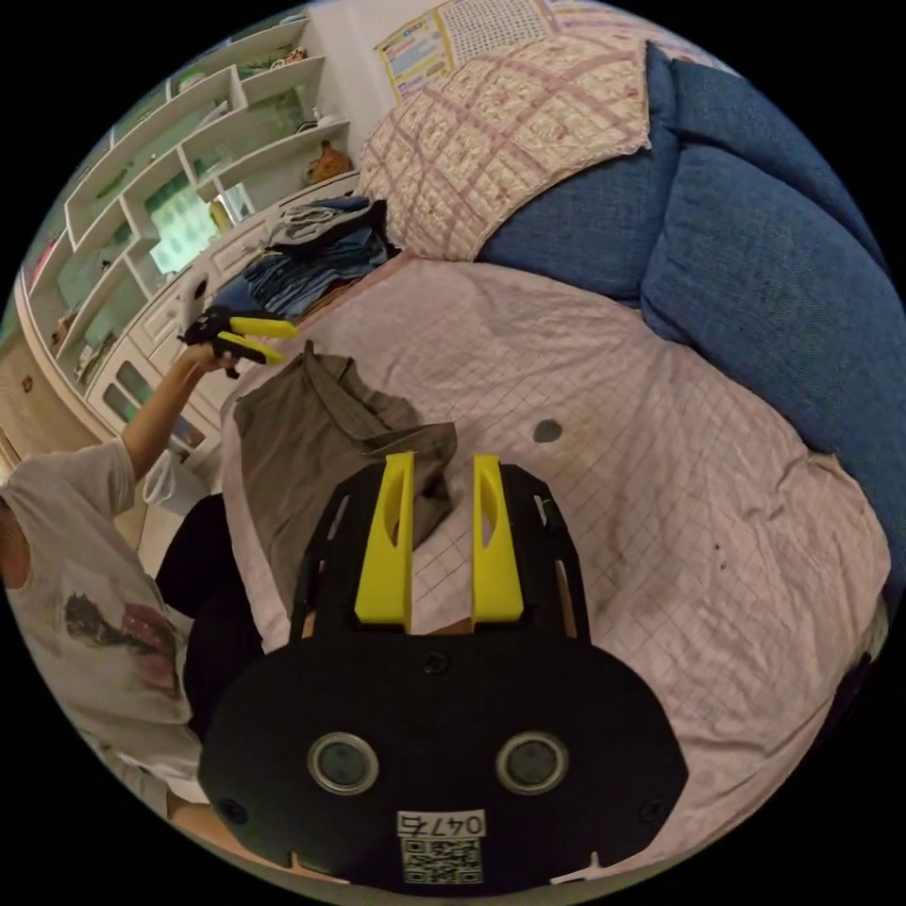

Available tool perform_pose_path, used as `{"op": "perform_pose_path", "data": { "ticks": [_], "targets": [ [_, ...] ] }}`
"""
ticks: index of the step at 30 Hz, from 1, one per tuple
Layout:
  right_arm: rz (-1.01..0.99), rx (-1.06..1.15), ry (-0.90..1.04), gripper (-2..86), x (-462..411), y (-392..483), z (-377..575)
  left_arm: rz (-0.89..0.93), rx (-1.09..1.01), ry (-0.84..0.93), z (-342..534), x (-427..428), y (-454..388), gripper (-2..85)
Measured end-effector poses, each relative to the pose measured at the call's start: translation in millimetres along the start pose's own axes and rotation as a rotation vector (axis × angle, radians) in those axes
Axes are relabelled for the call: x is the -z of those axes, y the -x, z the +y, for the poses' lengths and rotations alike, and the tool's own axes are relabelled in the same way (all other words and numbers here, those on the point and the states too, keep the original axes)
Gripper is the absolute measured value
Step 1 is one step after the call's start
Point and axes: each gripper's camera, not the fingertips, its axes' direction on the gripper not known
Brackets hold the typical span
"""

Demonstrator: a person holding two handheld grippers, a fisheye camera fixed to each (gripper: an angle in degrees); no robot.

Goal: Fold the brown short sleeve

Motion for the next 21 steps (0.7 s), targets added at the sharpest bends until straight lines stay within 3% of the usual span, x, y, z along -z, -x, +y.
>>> {"op": "perform_pose_path", "data": {
  "ticks": [6, 9, 14, 17, 21],
  "targets": [
    [-0.077, -0.005, 0.002, 4.1, -21, -15, -17, 0.021, -0.112, 0.114, -22, -39, 10, 12.5],
    [-0.161, 0.006, 0.029, 2.1, -32, -20, -24, 0.052, -0.118, 0.147, -33, -49, 16, 8.6],
    [-0.287, -0.031, -0.082, -0.2, -22, -22, -27, 0.154, 0.031, 0.022, -37, -32, 42, 1.3],
    [-0.295, -0.177, -0.099, -0.7, -23, -31, -24, 0.145, 0.179, 0.035, -35, -35, 59, 1.3],
    [-0.194, -0.37, 0.021, 0.2, -40, -34, -21, 0.108, 0.337, 0.08, -33, -41, 67, 5.9]
  ]
}}
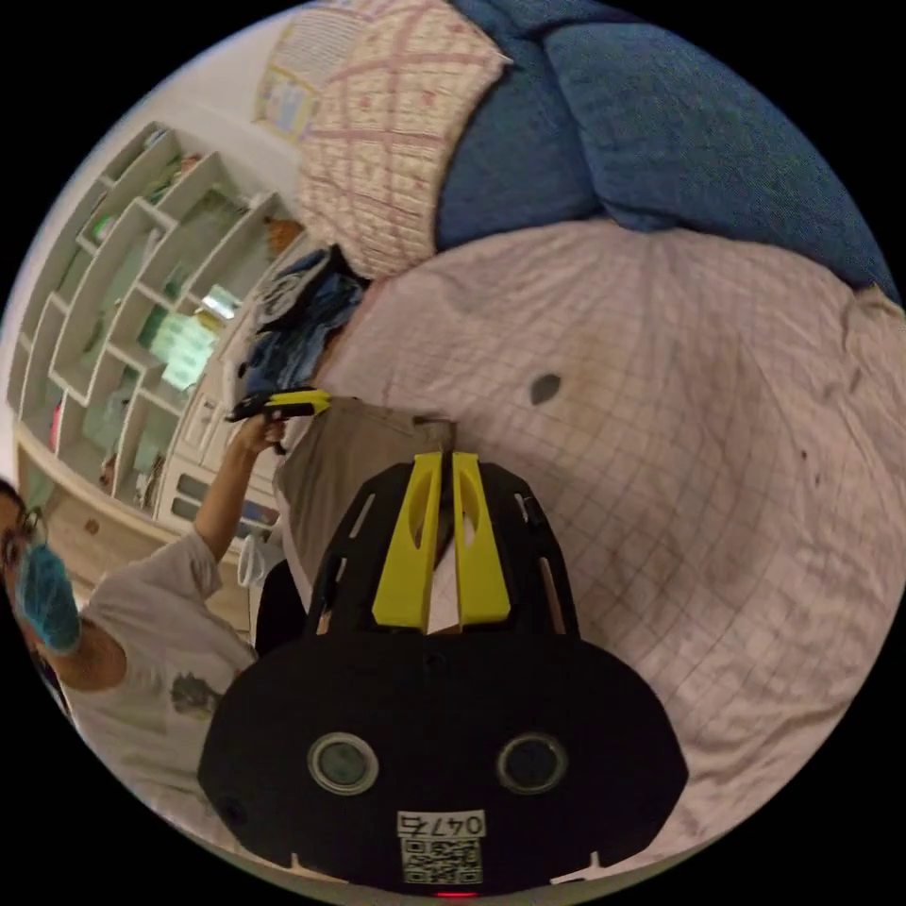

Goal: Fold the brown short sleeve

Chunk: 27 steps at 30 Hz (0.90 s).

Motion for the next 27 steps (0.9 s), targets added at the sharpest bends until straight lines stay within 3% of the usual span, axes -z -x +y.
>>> {"op": "perform_pose_path", "data": {
  "ticks": [7, 14, 27],
  "targets": [
    [0.23, 0.074, -0.105, 4.8, 34, 71, 50, -0.102, 0.15, -0.134, 66, 77, -45, 9.7],
    [0.13, 0.136, -0.033, 3.1, 29, 104, 108, -0.082, 0.125, -0.161, 156, 93, -106, 8.2],
    [0.049, 0.147, 0.015, 0.0, 21, 112, 117, 0.009, 0.157, -0.201, 176, 112, -90, 7.0]
  ]
}}
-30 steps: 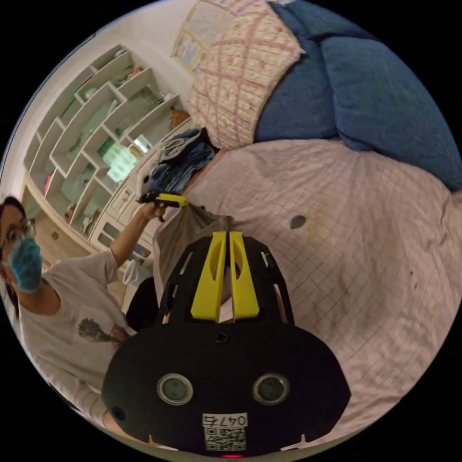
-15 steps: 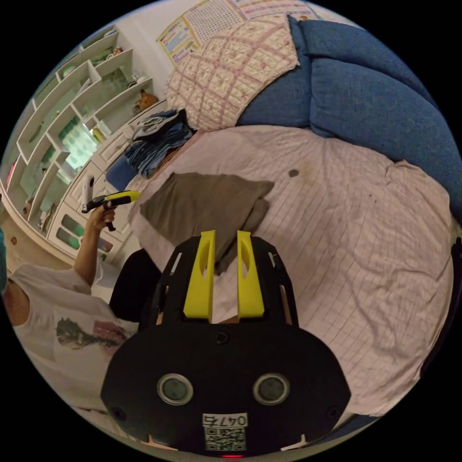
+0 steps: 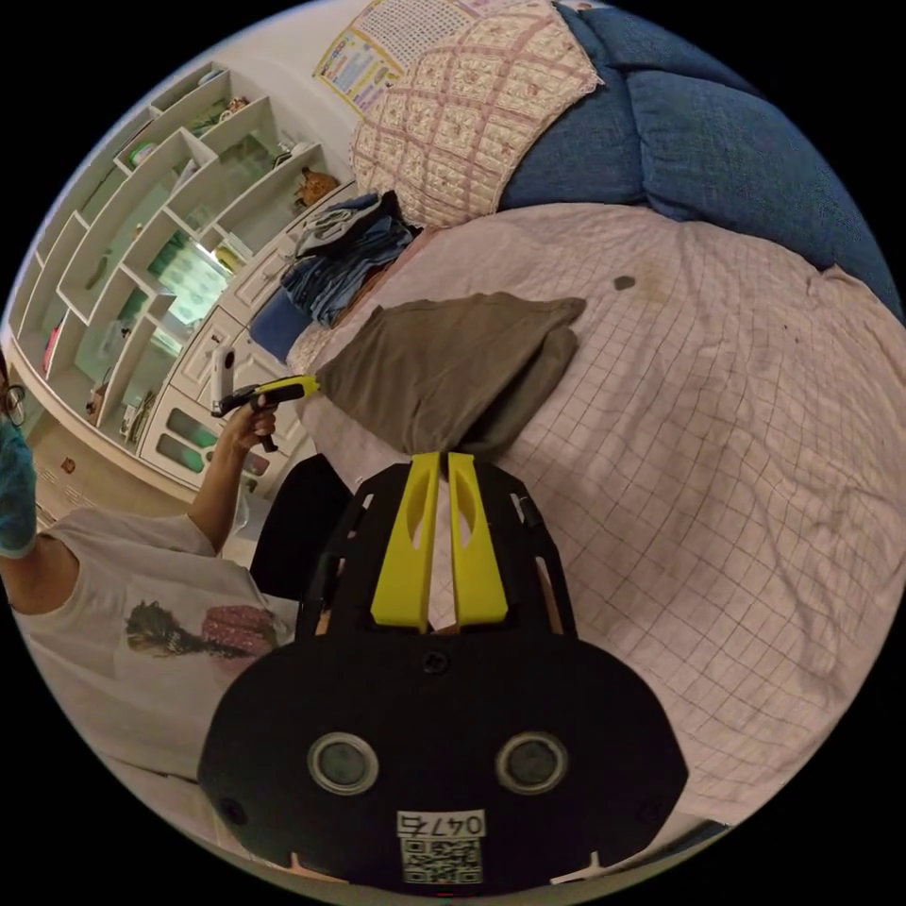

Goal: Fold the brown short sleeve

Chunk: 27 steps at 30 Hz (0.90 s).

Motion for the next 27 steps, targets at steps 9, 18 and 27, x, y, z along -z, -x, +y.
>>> {"op": "perform_pose_path", "data": {
  "ticks": [9, 18, 27],
  "targets": [
    [0.001, 0.037, 0.005, -0.1, 11, 16, -1, -0.108, -0.101, 0.018, 13, 56, -15, 7.6],
    [-0.023, 0.026, 0.0, 0.0, 16, 24, -1, -0.08, -0.069, 0.011, -2, 86, 21, 5.8],
    [-0.023, 0.08, -0.059, -0.1, 40, 43, -3, 0.116, -0.089, -0.062, -7, 158, 89, -0.8]
  ]
}}
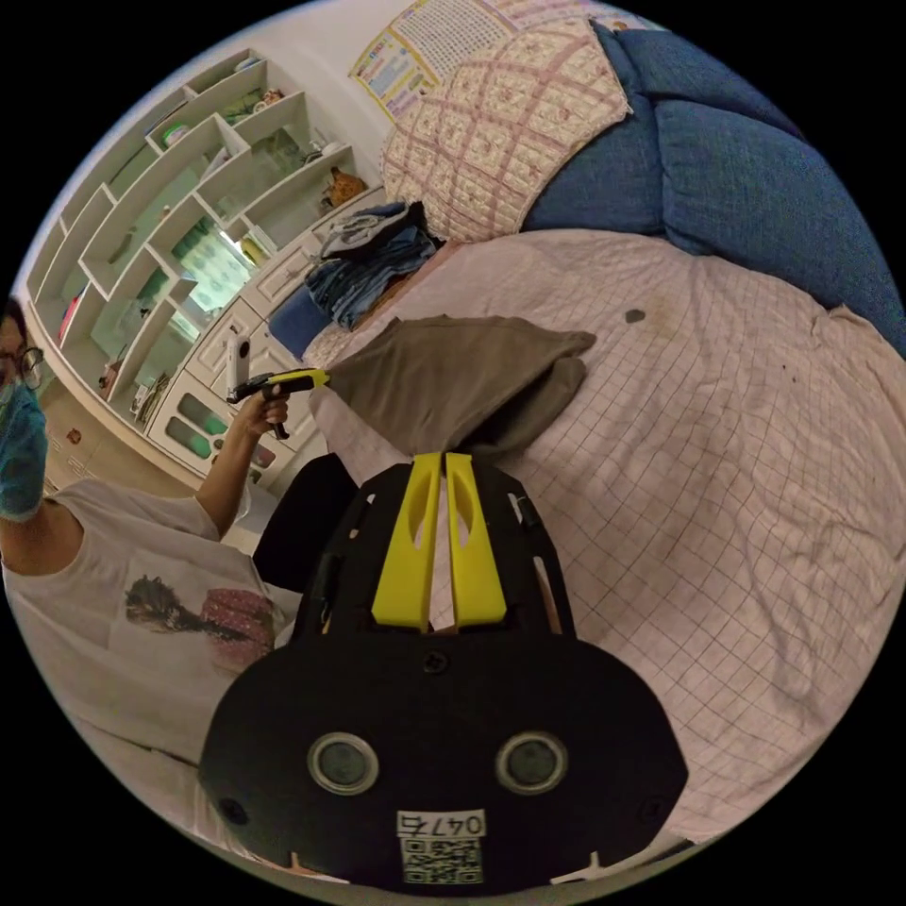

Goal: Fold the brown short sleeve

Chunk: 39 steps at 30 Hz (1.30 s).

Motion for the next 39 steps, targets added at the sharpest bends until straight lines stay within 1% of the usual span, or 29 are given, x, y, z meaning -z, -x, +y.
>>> {"op": "perform_pose_path", "data": {
  "ticks": [2, 3, 5, 8, 12, 14, 16, 19, 21, 22, 24, 26, 28, 30, 33, 35, 37, 39],
  "targets": [
    [-0.011, 0.001, 0.007, -0.2, 1, 0, 6, 0.071, 0.043, -0.002, 4, 16, 31, -0.8],
    [-0.015, -0.005, 0.02, -0.2, -1, -2, 7, 0.073, 0.05, 0.01, 5, 17, 37, -0.8],
    [-0.042, -0.037, 0.067, -0.2, -13, -6, 11, 0.057, 0.058, 0.065, 4, 17, 53, -0.6],
    [-0.05, -0.061, 0.062, -0.3, -15, -5, 11, 0.009, 0.065, 0.081, -3, 25, 63, 0.4],
    [-0.039, -0.084, 0.05, 0.0, -8, 1, 7, -0.012, 0.144, 0.02, -7, 52, 84, 4.7],
    [0.035, -0.101, 0.064, 0.6, 1, 8, 5, -0.022, 0.223, -0.025, 0, 71, 101, 6.5],
    [0.078, -0.088, 0.004, 0.7, 15, 22, 1, -0.023, 0.278, -0.062, 7, 82, 113, 7.7],
    [0.096, 0.008, -0.13, 0.1, 28, 60, -23, 0.037, 0.363, -0.105, 14, 83, 133, 9.2],
    [0.086, 0.064, -0.143, -0.5, 19, 82, -51, 0.064, 0.411, -0.11, 14, 75, 144, 9.9],
    [0.069, 0.1, -0.126, -0.9, 6, 95, -73, 0.064, 0.433, -0.115, 14, 69, 149, 10.1],
    [0.057, 0.105, -0.089, -1.1, -17, 105, -106, 0.033, 0.449, -0.12, 13, 60, 153, 10.5],
    [0.097, 0.053, -0.011, -1.2, -53, 106, -149, -0.033, 0.458, -0.149, 15, 55, 160, 10.7],
    [0.126, 0.008, 0.028, -1.3, -77, 100, -175, -0.042, 0.484, -0.176, 18, 51, 169, 10.6],
    [0.107, -0.036, 0.065, -1.3, -99, 92, -196, -0.034, 0.513, -0.197, 23, 46, 183, 10.2],
    [0.096, -0.108, 0.131, -1.3, -131, 79, -215, 0.008, 0.563, -0.235, 37, 38, 212, 7.7],
    [0.142, -0.136, 0.21, -1.3, -152, 71, -220, 0.122, 0.586, -0.29, 53, 27, 238, 4.1],
    [0.107, -0.163, 0.191, -1.3, -149, 71, -218, 0.176, 0.613, -0.327, 68, 18, 255, 2.0],
    [0.071, -0.123, 0.174, -1.3, -135, 83, -213, 0.172, 0.613, -0.336, 79, 10, 268, 0.9]
  ]
}}
